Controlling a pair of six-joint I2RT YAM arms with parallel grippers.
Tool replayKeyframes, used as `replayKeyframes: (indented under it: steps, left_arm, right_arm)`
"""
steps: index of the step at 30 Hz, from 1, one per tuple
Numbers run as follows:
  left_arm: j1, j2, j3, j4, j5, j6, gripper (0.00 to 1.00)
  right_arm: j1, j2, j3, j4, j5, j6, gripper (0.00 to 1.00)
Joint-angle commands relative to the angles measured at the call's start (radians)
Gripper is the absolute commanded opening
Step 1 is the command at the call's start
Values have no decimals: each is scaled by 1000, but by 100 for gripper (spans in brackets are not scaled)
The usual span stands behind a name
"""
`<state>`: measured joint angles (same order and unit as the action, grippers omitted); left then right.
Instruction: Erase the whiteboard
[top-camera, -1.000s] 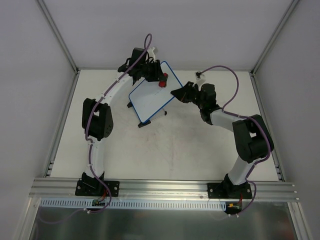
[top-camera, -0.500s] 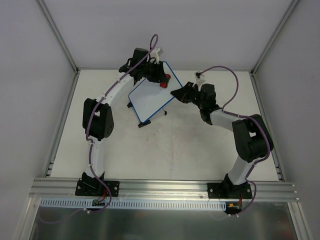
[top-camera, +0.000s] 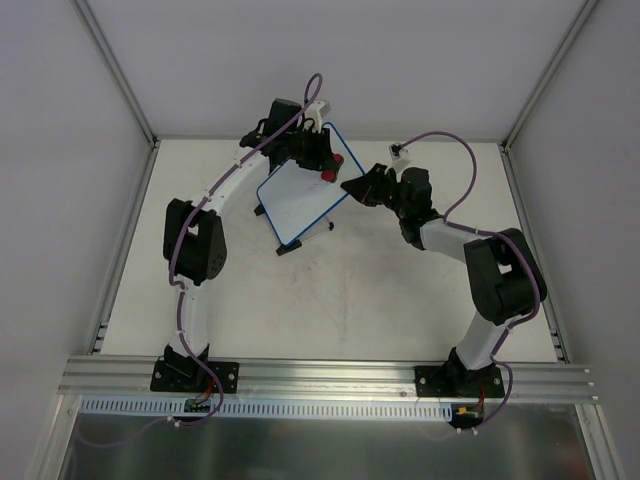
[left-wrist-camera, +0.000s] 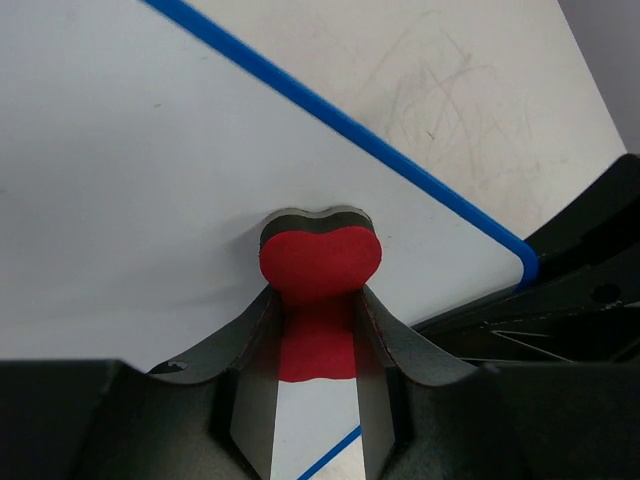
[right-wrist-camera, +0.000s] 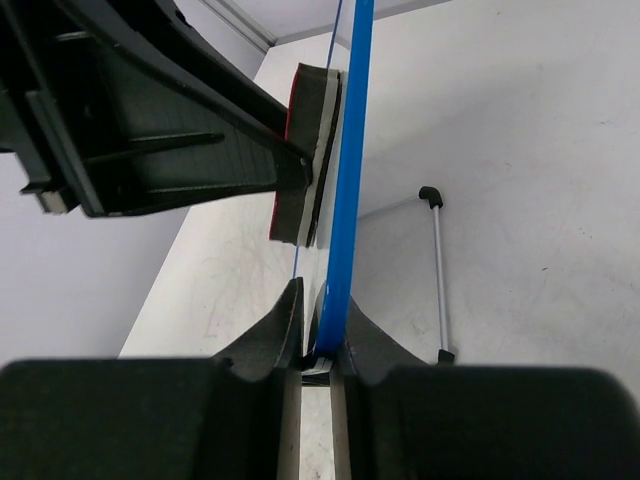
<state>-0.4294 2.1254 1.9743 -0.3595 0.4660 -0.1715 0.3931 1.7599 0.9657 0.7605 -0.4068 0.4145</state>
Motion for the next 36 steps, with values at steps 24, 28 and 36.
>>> replayKeyframes:
  steps: [24,28,36]
  left_arm:
    - [-49,-82,-239,51,11,56,0]
    - [-51,-82,-262,51,-39,47,0]
    - [-45,-59,-382,91,-82,23,0]
  right_arm:
    - [61,23,30,-10,-144,-161,0]
    - [62,19,25,-10,-142,-161,0]
    - [61,18,27,-10,-144,-160,0]
